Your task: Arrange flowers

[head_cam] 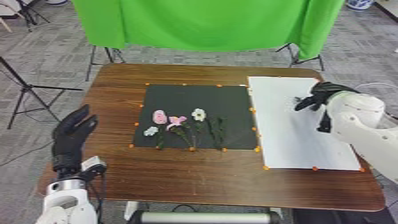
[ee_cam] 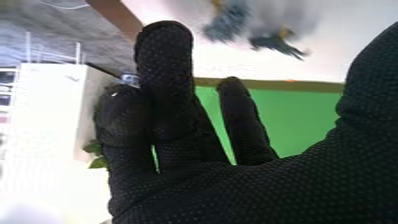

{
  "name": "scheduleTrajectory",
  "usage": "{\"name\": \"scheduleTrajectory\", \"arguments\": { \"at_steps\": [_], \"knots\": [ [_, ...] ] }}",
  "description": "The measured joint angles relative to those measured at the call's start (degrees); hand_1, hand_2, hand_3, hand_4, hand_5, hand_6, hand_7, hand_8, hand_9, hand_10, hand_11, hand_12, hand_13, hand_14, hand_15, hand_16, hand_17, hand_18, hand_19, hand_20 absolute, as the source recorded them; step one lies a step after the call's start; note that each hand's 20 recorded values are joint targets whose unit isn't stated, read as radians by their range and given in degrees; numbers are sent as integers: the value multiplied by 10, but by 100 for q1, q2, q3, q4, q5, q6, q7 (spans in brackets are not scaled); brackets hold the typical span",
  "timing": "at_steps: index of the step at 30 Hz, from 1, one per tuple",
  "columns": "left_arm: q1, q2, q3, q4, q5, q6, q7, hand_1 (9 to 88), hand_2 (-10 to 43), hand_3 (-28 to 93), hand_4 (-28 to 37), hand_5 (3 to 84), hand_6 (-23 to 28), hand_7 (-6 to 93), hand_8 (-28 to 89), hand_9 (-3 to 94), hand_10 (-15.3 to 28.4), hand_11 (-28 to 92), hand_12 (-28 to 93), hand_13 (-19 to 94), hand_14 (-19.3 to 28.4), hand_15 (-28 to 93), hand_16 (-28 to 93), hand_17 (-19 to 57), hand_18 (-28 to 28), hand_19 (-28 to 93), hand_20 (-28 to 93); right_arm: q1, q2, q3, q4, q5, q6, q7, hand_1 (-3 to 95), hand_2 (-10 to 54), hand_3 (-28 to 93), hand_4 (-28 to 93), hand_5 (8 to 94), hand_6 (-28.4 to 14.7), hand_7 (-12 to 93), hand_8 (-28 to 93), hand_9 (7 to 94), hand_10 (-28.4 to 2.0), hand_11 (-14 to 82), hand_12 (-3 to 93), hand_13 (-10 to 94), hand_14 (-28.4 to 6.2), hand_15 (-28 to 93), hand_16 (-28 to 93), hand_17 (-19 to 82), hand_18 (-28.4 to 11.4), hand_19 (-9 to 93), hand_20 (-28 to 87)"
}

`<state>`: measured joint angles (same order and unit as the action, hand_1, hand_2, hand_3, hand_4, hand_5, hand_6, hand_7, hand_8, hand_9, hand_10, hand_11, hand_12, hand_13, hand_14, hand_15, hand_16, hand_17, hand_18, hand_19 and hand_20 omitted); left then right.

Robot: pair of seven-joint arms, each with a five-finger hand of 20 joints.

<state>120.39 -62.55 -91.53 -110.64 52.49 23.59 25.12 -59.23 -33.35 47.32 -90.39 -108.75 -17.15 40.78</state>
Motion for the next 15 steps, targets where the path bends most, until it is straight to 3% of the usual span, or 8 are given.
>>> {"name": "scheduleTrajectory", "arguments": {
  "at_steps": [4, 10, 15],
  "knots": [
    [6, 0, -10, -13, 5, 58, -31, 474, -41, 666, -145, 466, 14, 217, -117, 402, 119, 233, 64, 394, 129, 239, -43, 223, 110, 74, 322, -24, 0, 1, 133, -36, 7, 83, 251, -95, 650, -173, 374, -47, 68, -53, 414, -210, 41, 126, 713, -133, 623, 206, 463, -218, 875, 420],
    [7, -3, -20, -31, -10, -42, -155, 433, -46, 693, -162, 488, 18, 200, -107, 431, 127, 225, 71, 407, 135, 237, -49, 213, 112, 77, 299, -37, -27, -51, 323, -91, 77, 202, 367, -51, 679, -191, 451, 18, 145, -105, 603, -164, 97, 129, 801, -88, 617, 225, 534, -189, 925, 386],
    [-14, -2, 11, -20, -18, -109, -211, 409, -44, 694, -170, 490, 19, 199, -103, 436, 129, 224, 74, 405, 138, 234, -49, 205, 111, 74, 288, -195, -18, -93, 314, -151, 951, 187, 425, -44, 683, -197, 524, 33, 178, -127, 676, -133, 118, 131, 840, -67, 614, 232, 571, -172, 932, 396]
  ]
}}
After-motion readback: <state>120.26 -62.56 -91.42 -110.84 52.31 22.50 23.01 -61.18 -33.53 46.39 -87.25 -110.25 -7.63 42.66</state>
